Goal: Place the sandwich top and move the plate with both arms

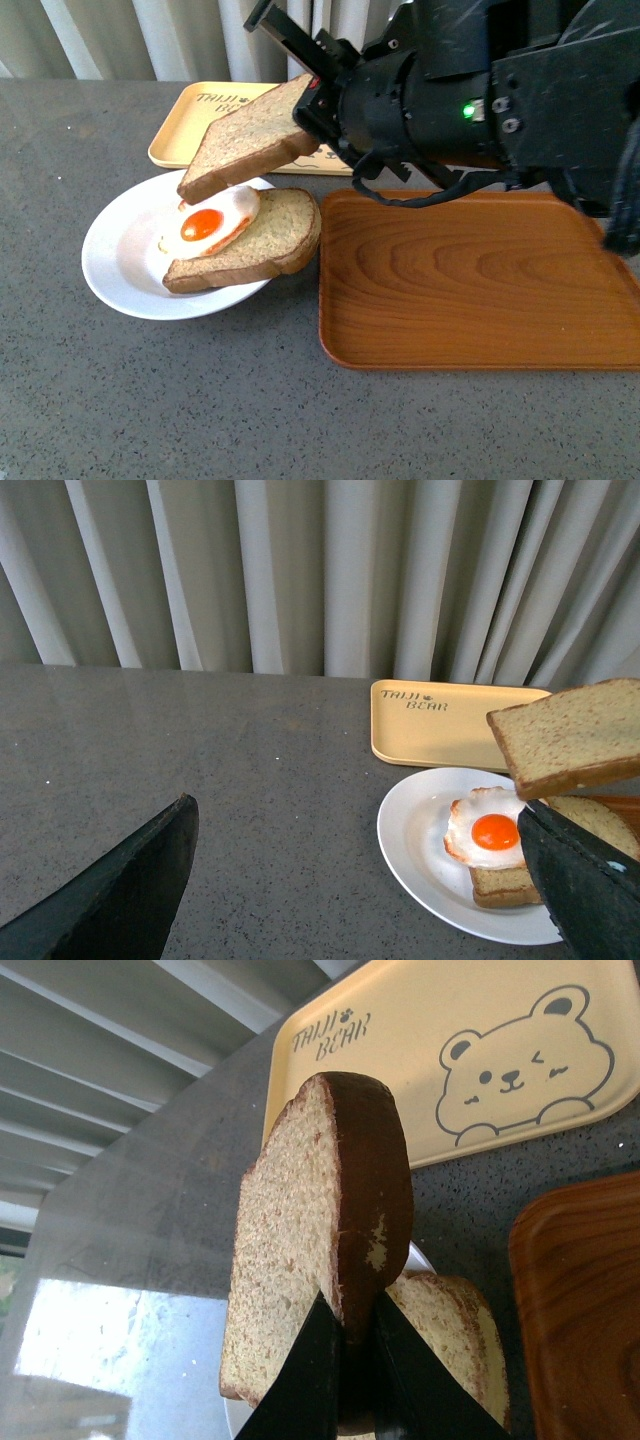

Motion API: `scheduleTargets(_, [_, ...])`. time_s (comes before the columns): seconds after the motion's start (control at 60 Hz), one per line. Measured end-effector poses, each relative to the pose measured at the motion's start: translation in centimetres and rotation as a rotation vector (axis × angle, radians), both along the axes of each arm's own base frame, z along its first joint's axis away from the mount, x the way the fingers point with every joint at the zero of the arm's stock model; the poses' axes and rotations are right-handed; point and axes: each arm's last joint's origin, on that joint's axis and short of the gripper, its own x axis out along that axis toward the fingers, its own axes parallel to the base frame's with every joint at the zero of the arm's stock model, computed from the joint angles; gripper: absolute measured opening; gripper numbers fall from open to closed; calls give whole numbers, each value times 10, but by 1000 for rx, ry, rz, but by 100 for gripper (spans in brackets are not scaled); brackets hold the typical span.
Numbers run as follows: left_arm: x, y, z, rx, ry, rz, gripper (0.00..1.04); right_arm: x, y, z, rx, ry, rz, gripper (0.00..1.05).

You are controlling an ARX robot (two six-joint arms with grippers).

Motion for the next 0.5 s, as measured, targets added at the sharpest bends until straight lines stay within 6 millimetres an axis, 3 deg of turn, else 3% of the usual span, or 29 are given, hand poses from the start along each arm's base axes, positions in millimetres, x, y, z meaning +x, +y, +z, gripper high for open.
scheduleTargets(0.3, [0,0,0,0,0,0,96,-5,34,-24,-13,33,13,2])
scheduleTargets(0.5, [0,0,0,0,0,0,96,-10,41,-31,-21,50,4,2])
